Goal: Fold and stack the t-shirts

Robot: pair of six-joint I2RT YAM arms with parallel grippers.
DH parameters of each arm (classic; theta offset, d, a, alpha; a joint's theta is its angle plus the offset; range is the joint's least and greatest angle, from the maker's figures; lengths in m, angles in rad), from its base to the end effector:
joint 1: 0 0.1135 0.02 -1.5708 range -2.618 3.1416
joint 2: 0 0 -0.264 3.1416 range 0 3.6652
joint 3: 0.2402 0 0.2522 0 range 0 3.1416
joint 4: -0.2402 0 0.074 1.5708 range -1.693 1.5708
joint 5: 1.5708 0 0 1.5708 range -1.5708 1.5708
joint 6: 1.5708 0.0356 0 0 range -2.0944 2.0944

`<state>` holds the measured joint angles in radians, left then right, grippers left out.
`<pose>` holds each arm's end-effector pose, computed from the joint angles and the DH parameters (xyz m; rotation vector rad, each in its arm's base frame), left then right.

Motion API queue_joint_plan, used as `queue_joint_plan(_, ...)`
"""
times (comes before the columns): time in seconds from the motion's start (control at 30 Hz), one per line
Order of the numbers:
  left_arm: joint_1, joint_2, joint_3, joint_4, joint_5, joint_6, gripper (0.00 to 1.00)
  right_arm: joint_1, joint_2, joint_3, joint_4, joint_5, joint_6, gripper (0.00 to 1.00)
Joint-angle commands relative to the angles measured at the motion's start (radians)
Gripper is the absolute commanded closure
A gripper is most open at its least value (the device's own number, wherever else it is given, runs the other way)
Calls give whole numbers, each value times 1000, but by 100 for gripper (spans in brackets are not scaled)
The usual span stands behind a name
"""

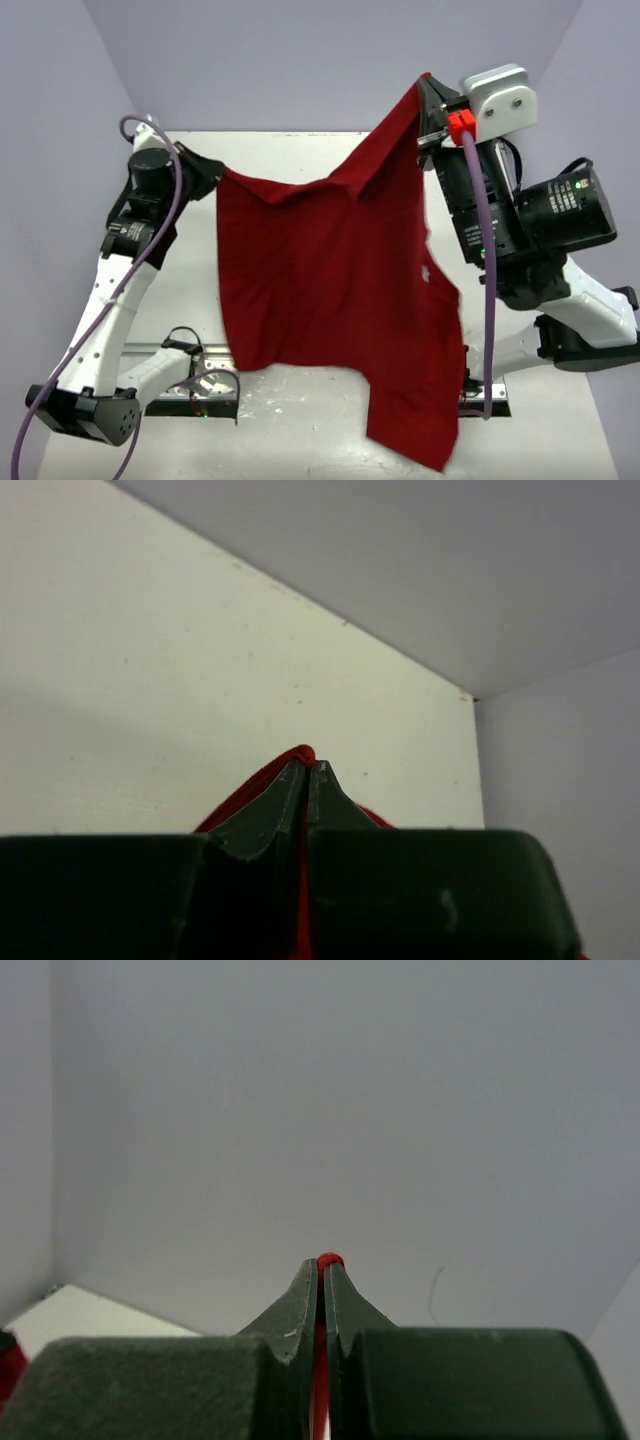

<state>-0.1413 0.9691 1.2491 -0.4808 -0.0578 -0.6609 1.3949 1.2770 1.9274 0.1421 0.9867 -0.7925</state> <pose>0.1951 -0.0257 0.4346 -0.5038 1.7299 -0.5266 0.0586 0.1601 0.6289 -0.2028 1.1508 0.1488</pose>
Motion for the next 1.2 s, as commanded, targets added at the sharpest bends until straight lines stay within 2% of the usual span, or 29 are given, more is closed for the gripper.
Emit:
queue_joint_plan(0.0, 5, -9, -60, 183, -34, -40, 100, 16, -65, -64, 432, 130, -284, 99)
queue_joint_plan(0.07, 5, -33, -68, 200, -63, -13, 100, 15, -135, -199, 560, 126, -272, 99)
queue_joint_plan(0.1, 5, -50, -68, 199, -85, 0, 100, 7, -163, -316, 559, 110, -225, 99)
queue_joint_plan(0.13, 5, -52, -65, 197, -88, 29, 100, -19, -180, -344, 489, 98, -149, 99)
queue_joint_plan(0.2, 5, -21, -31, 166, -105, 49, 100, -168, -148, -325, 27, 54, 228, 99)
queue_joint_plan(0.23, 5, -9, -13, 157, -108, 56, 100, -385, -113, -276, -219, -6, 637, 99)
queue_joint_plan(0.27, 5, 3, -8, 150, -109, 60, 100, -512, -35, -213, -544, -193, 777, 99)
queue_joint_plan(0.33, 5, 16, -14, 146, -122, 66, 100, -719, -8, -257, -596, -287, 939, 99)
queue_joint_plan(0.37, 5, 22, -8, 133, -158, 70, 100, -831, -22, -307, -605, -404, 981, 99)
queue_joint_plan(0.4, 5, 26, -8, 114, -178, 70, 100, -887, -30, -321, -614, -442, 1009, 99)
queue_joint_plan(0.5, 6, 25, 9, 45, -255, 76, 100, -1072, -88, -361, -631, -500, 1049, 99)
queue_joint_plan(0.57, 6, 5, 9, 50, -272, 96, 100, -1143, -111, -349, -641, -511, 1009, 99)
queue_joint_plan(0.63, 6, -9, 41, 57, -287, 131, 100, -1276, -91, -270, -676, -577, 1001, 99)
queue_joint_plan(0.67, 6, -3, 64, 50, -287, 141, 100, -1324, -59, -148, -758, -614, 1007, 99)
queue_joint_plan(0.77, 6, 36, 150, 79, -238, 184, 100, -1402, 83, 46, -873, -692, 1073, 99)
queue_joint_plan(0.8, 6, 48, 165, 99, -205, 198, 100, -1469, 125, 98, -913, -739, 1110, 99)
queue_joint_plan(0.83, 6, 55, 200, 122, -192, 223, 100, -1503, 209, 145, -950, -870, 1177, 99)
queue_joint_plan(0.87, 6, 65, 225, 117, -186, 237, 100, -1537, 244, 232, -1010, -931, 1212, 99)
queue_joint_plan(0.93, 6, 100, 316, 93, -162, 271, 100, -1596, 281, 280, -1036, -968, 1249, 99)
queue_joint_plan(1.03, 6, 99, 372, 111, -105, 308, 100, -1681, 225, 240, -968, -981, 1280, 99)
queue_joint_plan(1.1, 5, 97, 418, 114, -50, 325, 100, -1762, 214, 301, -969, -1026, 1306, 99)
queue_joint_plan(1.17, 5, 95, 452, 110, -5, 339, 100, -1791, 219, 382, -981, -1062, 1313, 99)
